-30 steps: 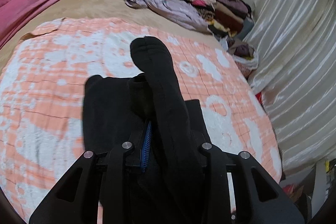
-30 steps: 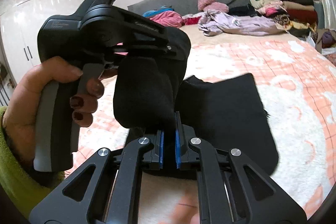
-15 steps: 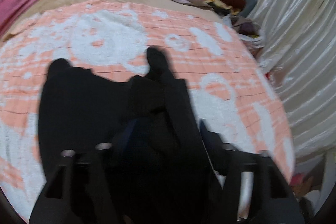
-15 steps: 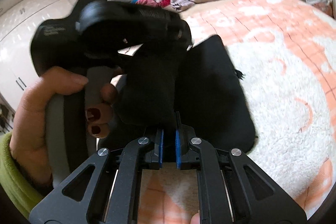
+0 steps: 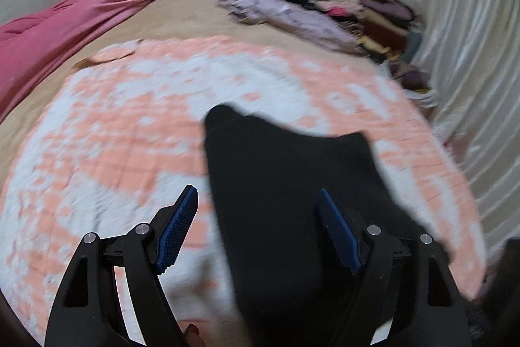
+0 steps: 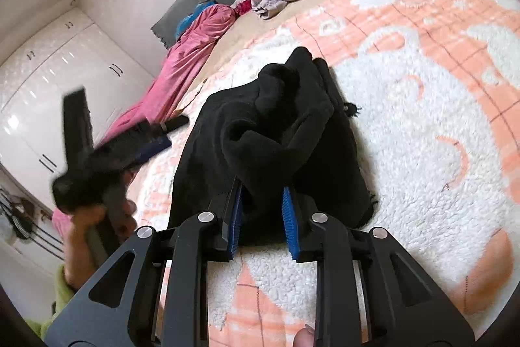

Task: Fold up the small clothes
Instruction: 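Lift the held edge and fold it over the shirt with the right gripper, then lay the folded edge down on the shirt and open the right gripper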

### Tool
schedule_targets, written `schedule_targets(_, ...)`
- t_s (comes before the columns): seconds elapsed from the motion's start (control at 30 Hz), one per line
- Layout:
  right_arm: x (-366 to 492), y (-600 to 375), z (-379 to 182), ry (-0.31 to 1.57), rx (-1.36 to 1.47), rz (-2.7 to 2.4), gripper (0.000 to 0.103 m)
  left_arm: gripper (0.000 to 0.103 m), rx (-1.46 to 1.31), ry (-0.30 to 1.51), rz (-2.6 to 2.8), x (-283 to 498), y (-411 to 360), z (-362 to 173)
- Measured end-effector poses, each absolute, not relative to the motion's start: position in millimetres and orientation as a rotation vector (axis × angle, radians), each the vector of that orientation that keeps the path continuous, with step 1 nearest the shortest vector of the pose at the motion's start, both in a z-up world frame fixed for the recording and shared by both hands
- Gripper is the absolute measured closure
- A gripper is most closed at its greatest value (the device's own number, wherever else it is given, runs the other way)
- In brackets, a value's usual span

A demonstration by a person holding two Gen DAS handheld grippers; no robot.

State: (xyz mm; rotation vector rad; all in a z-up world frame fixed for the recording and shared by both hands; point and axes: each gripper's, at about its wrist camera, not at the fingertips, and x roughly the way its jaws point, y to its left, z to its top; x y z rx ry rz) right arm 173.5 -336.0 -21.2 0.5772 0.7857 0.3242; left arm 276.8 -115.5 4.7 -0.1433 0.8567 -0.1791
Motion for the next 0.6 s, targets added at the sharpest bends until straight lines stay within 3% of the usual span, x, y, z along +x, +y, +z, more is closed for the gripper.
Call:
schedule_targets(0.07,173.9,-335.4,-20.1,0.797,0.555,0.314,0.094,0.029,-0.097,0.889,-0.186,274.8,-120.7,-8.0)
schedule_targets(0.27,177.7,-341.3,-51.6,0.930,0.577,0.254,0.092,0.033,-0.071,0.902,-0.216,268.3,-132.8,-25.8)
schedule_targets(0.37,169.7,-344.1,-31.6,0.869,0.548,0.258,0.082,0.033,-0.078,0.898,-0.222,266.3,-129.6,-26.0)
schedule_targets(0.47,161.5,-347.0,-2.7,0.747,0.468,0.230,0.080,0.034,-0.060,0.887,-0.231,262.5,-130.9,-28.3)
schedule_targets(0.6,196.2,-338.4,17.3,0.721,0.354,0.244,0.079,0.034,-0.069,0.886,-0.247,259.6,-131.7,-29.3)
